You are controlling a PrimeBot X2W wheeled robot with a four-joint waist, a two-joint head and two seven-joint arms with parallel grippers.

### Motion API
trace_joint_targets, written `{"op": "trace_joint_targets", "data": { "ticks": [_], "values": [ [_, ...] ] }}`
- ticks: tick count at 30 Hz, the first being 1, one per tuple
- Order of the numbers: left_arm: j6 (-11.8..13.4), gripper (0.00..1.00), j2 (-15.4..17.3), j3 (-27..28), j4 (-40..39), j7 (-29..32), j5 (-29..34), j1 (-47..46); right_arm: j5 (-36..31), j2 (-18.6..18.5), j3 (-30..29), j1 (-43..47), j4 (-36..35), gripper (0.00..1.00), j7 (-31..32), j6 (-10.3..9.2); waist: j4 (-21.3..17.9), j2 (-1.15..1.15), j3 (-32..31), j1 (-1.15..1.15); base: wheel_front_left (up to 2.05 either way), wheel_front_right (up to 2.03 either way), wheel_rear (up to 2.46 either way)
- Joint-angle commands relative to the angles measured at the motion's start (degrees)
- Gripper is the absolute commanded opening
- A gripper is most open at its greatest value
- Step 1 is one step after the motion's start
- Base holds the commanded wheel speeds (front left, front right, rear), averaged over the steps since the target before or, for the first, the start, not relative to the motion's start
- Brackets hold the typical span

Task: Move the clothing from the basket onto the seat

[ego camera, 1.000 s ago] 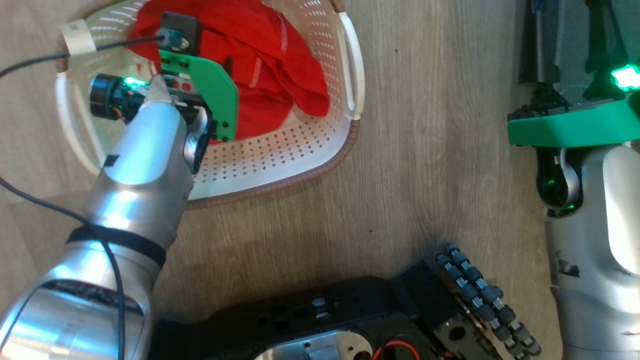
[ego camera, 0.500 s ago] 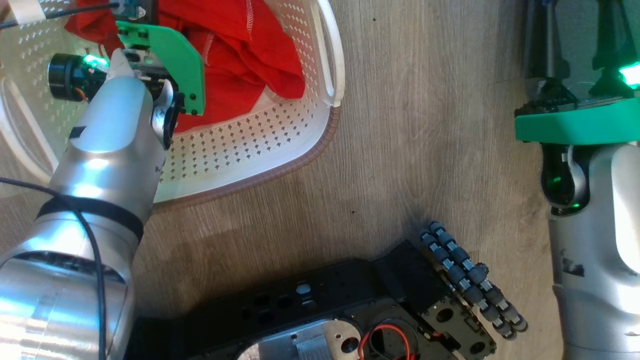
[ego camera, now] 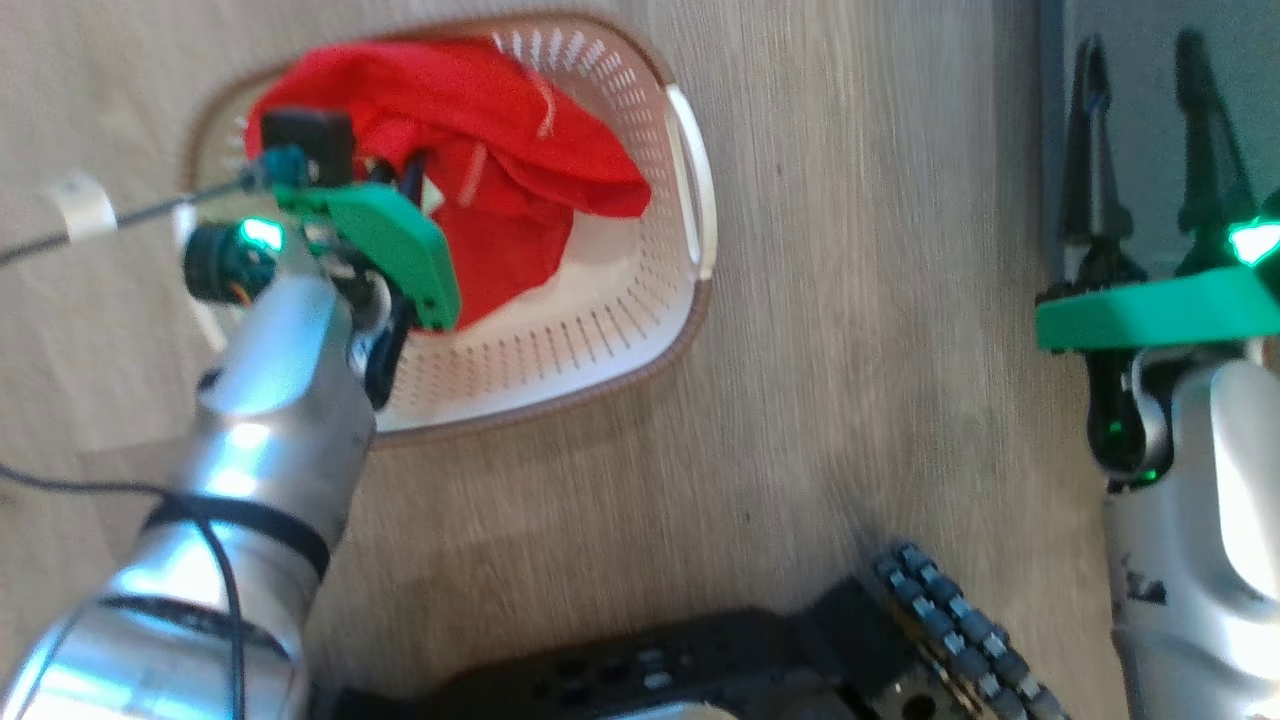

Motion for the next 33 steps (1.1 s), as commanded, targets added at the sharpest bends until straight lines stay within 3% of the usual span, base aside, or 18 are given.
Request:
{"op": "trace_joint_targets", "data": {
  "ticks": [1, 6, 17, 22, 33],
  "values": [
    [-0.5, 0.0, 0.79, 0.69, -2.35, -0.92, -1.07, 3.5, -0.5, -0.66, 0.35, 3.43, -0.97, 1.0, -0.37, -0.01, 3.79, 0.0, -8.44, 0.0, 0.0, 0.0, 0.0],
    [0.09, 0.0, 0.83, 3.44, -12.54, -1.29, -2.31, 13.41, -0.93, -1.35, -0.4, 8.28, 1.13, 1.0, -0.37, -0.01, 6.48, 0.0, -21.72, 0.0, 0.0, 0.0, 0.0],
    [4.06, 0.0, 3.4, 9.06, -32.69, -1.32, -0.5, 32.63, -2.09, -2.53, -0.86, 17.03, 3.71, 1.0, -0.37, -0.01, 8.89, 0.0, -38.65, 0.0, 0.0, 0.0, 0.0],
    [6.45, 0.0, 4.77, 10.86, -41.78, -1.32, 0.31, 40.67, -3.3, -3.66, -0.81, 19.73, 4.05, 1.0, -0.37, -0.01, 9.1, 0.0, -43.42, 0.0, 0.0, 0.0, 0.0],
    [9.04, 0.0, 7.11, 11.42, -50.74, 2.96, -1.0, 50.59, -3.89, -4.82, 0.46, 24.7, 5.99, 1.0, -0.37, -0.01, 9.54, 0.0, -50.24, 0.0, 0.0, 0.0, 0.0]
  ]
}}
